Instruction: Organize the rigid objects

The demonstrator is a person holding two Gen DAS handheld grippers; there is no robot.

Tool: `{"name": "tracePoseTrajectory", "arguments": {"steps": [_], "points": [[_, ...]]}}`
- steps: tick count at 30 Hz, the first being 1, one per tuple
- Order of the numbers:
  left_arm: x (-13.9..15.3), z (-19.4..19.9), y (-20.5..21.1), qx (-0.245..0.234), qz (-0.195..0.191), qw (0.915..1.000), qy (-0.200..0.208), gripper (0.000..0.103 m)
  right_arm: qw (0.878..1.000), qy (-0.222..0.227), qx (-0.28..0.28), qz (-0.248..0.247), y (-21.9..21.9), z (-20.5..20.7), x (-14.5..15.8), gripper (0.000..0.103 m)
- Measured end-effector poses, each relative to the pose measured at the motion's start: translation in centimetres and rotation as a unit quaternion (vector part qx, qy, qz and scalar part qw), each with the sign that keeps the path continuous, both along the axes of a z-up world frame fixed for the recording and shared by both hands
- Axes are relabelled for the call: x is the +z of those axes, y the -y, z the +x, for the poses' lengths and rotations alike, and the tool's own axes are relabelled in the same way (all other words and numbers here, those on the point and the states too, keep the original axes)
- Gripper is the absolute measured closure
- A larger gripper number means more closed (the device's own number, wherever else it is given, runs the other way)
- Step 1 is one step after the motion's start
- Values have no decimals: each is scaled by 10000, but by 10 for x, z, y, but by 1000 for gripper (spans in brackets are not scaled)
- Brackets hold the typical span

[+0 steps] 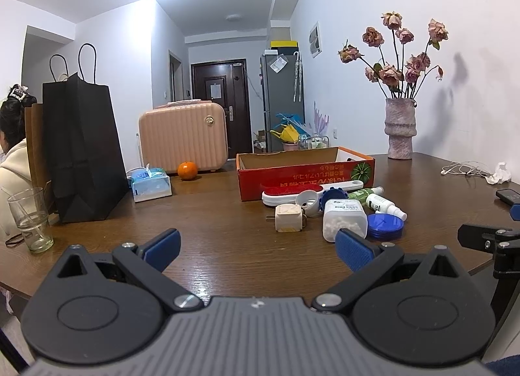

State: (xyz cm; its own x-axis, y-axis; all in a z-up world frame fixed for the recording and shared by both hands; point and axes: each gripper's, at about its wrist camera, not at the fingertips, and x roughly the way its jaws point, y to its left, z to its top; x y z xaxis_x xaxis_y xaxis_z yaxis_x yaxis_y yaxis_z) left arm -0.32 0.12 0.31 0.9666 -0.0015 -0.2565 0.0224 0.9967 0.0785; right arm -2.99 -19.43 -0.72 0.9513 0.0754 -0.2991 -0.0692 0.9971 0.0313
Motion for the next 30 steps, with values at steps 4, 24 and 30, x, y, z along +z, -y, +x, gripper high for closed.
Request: {"name": "tracePoseTrajectory", "arguments": {"steps": [4,24,30], "points": [[0,0,0,2,-5,10000,-1,0,10000,-5,-14,12,1,0,0,0],[0,0,1,3,2,10000,22,0,10000,-3,-18,1,1,0,0,0],[-1,-1,2,0,4,10000,23,0,10000,-6,-20,2,1,0,0,0]]}}
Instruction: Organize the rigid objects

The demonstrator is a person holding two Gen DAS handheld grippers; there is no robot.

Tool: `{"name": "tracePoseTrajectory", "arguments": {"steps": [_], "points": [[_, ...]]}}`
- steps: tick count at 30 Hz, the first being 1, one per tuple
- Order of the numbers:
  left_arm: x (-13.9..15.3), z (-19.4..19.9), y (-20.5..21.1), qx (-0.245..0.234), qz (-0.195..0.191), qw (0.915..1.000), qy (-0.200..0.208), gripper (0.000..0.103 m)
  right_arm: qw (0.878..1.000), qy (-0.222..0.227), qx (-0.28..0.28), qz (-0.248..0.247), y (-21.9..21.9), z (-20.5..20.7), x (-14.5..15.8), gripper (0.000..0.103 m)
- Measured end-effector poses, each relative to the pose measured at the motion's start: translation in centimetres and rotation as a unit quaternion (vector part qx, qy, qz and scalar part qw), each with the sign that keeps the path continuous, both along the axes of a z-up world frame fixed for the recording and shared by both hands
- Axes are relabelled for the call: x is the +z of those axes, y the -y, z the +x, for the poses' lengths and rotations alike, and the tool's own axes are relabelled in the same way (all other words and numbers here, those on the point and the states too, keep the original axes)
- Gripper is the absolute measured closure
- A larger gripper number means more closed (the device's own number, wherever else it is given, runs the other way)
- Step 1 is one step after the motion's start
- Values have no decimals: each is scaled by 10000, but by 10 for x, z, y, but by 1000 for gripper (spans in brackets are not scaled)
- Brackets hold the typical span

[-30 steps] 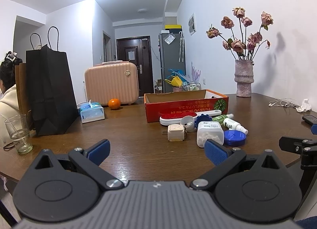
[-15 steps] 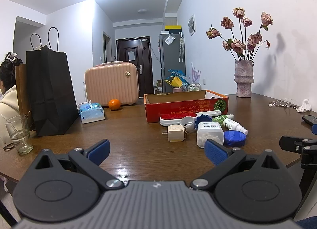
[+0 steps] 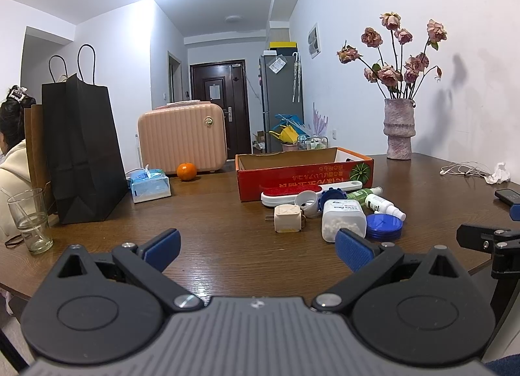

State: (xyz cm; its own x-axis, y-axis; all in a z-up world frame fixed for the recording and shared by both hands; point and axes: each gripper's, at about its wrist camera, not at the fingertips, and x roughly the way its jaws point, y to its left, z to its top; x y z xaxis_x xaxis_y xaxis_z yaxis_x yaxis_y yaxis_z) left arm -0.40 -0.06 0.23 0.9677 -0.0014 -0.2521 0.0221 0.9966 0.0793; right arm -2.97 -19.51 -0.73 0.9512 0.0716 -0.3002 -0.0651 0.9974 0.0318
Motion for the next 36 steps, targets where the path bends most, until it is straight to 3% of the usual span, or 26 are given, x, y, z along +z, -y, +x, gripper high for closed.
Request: {"name": "tracePoseTrajectory", "arguments": {"steps": [21,26,31,36], "points": [[-1,1,2,-87,-4,9999,-53,0,10000,-33,11,79,1,3,-4,0],[-7,23,1,-10,102,9999,32,0,9994,58,330,81,-1,11,-9,0],[-10,49,3,25,30,10000,-79,0,9997,-4,225,36,5,35,-14,0],[-14,81,2,-295,-296,9976,-547,0,9997,-70,162,143,17,66,-18,0]]}}
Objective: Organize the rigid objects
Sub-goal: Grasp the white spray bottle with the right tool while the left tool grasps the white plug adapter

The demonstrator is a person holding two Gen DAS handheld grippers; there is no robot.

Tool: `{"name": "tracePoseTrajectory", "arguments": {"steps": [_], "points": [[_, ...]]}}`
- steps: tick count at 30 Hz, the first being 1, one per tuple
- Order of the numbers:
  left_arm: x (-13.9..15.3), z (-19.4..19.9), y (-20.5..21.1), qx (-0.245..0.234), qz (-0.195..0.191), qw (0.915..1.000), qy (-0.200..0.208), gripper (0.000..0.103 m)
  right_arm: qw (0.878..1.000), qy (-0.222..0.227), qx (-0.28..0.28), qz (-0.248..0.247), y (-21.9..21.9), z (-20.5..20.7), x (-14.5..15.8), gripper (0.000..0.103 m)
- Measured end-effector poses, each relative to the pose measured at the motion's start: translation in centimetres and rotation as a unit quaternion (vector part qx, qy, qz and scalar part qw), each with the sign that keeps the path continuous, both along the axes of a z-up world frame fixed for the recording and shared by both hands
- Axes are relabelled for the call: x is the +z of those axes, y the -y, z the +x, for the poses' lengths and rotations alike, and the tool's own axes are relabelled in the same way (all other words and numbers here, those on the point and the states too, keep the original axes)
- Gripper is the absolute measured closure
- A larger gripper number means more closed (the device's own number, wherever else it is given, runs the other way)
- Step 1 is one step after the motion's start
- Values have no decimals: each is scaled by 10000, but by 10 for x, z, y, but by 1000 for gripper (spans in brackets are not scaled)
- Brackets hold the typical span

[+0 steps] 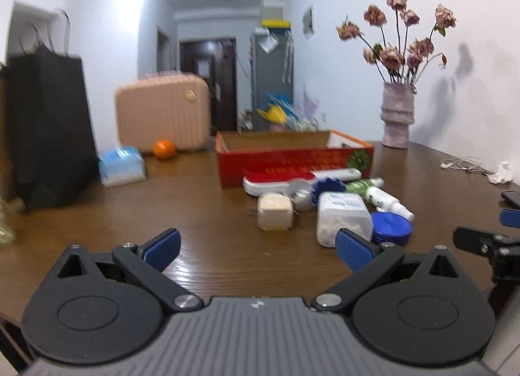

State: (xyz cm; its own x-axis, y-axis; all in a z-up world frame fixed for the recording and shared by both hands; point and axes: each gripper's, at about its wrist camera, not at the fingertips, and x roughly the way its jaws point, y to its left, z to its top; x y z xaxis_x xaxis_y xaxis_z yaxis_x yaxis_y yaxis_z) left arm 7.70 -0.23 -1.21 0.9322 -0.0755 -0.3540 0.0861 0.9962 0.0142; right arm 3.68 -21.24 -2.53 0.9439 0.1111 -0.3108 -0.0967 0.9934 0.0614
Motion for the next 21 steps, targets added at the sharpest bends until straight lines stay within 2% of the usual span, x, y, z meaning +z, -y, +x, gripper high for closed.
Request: {"name": "tracePoseTrajectory", "arguments": {"steps": [2,4,6,8,11,14,15,18,21], "points": [[-3,12,1,-142,5,9999,-88,0,10000,-29,-14,92,5,13,-1,0],[-6,20,4,-133,166,9998,-29,0,9998,-34,138,150,7,25,-2,0],[-7,30,6,-124,266,9996,-43,0,9988,-266,409,100,7,40,-2,0],[-7,45,3,-192,174,9995,-166,0,9964,-568,632,-5,5,57,-2,0],[-6,70,-1,-177,46,9991,-373,0,9955,-771,518,-180,3,79,-2,0],[-7,97,-4,-122,19,9988,-483,2,9950,-867,496,-56,9,103,2,8],[-7,108,-5,-91,-20,9985,-535,6,9948,-916,453,-16,11,110,2,12],[-8,137,-10,-104,-283,9962,-818,15,9938,-1026,387,154,21,135,5,29],[-12,158,-10,-170,-530,9927,-1070,18,9924,-1154,311,291,28,162,3,41]]}}
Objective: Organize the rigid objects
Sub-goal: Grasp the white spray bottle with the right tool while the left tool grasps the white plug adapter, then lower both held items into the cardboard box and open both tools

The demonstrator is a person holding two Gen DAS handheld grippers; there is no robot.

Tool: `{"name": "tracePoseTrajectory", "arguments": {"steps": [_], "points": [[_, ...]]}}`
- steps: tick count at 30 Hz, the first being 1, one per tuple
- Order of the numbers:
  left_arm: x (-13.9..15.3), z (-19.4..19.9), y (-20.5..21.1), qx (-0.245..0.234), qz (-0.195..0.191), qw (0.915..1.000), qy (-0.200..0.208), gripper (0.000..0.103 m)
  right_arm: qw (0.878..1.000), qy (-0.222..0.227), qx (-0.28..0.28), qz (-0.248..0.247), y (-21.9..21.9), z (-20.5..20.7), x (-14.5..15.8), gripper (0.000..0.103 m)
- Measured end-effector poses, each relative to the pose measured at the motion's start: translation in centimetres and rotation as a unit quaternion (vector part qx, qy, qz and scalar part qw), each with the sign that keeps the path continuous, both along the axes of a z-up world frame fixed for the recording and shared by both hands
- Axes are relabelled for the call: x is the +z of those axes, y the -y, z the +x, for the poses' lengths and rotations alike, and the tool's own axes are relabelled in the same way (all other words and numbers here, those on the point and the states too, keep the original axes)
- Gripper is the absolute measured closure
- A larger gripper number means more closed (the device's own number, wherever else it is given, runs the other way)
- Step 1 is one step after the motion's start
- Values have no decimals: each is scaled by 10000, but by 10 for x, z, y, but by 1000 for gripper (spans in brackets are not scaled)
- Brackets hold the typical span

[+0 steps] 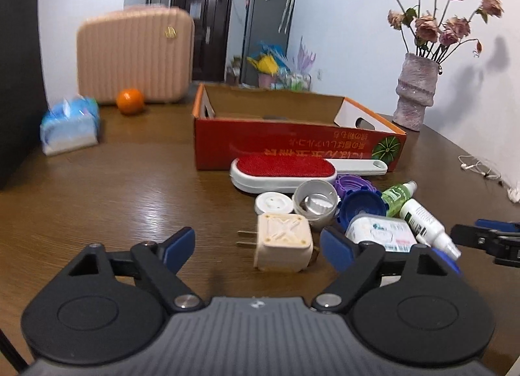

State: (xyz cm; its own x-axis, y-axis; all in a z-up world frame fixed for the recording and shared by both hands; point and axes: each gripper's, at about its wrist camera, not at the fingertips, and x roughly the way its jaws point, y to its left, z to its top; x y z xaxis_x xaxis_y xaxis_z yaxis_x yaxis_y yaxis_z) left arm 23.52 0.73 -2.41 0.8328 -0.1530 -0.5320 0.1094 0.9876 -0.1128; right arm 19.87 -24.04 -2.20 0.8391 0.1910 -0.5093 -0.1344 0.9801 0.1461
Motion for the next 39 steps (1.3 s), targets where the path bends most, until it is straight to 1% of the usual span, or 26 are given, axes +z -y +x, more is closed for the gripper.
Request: {"name": "tracePoseTrajectory", "arguments": {"steps": [1,2,4,6,9,11,12,13,15,17,18,21,23,26,28,30,34,36,39], "points": [[-1,5,2,-21,-24,10000,-36,23,10000,-30,-20,27,1,8,-1,46],[-3,9,4,-49,-8,10000,-46,26,9999,-77,-44,47,2,15,-2,48],[-5,16,9,-60,8,9999,-93,37,9998,-172,-29,8,1,29,-5,53],[-9,24,10,-78,-64,9997,-244,43,9996,-264,-4,-38,-2,42,-8,56],[-13,31,11,-64,-94,9994,-339,42,9991,-421,34,-38,-4,57,-13,59],[-16,36,12,-80,-111,9991,-391,39,9986,-515,71,-53,-6,65,-17,60],[-18,39,12,-105,-149,9989,-441,36,9984,-557,86,-60,-6,69,-18,61],[-20,42,12,-106,-200,9984,-521,31,9981,-601,107,-64,-7,73,-19,63],[-21,44,12,-84,-242,9983,-532,25,9977,-652,161,-44,-9,77,-22,68],[-21,44,12,-82,-266,9981,-545,27,9978,-624,163,-123,-11,77,-23,74],[-21,43,12,-55,-245,9983,-530,37,9979,-620,158,-136,-11,77,-23,76],[-20,38,11,-71,-288,9984,-478,38,9981,-586,173,-96,-9,73,-22,76],[-18,32,11,-24,-281,9990,-340,41,9984,-549,155,-46,-7,68,-22,76],[-13,19,13,29,-86,9999,-121,41,9994,-324,102,66,-3,56,-14,76],[-11,11,13,61,62,10000,-17,41,9999,-149,52,28,-1,48,-7,76],[-8,4,11,101,62,9999,27,41,10000,-26,30,51,1,40,0,76],[8,-14,4,182,-7,9993,320,41,9997,221,60,103,2,19,16,76],[16,-18,2,199,-7,9988,451,41,9994,302,104,124,2,13,23,76],[29,-15,2,233,-6,9982,543,41,9991,364,151,160,5,13,31,76]]}}
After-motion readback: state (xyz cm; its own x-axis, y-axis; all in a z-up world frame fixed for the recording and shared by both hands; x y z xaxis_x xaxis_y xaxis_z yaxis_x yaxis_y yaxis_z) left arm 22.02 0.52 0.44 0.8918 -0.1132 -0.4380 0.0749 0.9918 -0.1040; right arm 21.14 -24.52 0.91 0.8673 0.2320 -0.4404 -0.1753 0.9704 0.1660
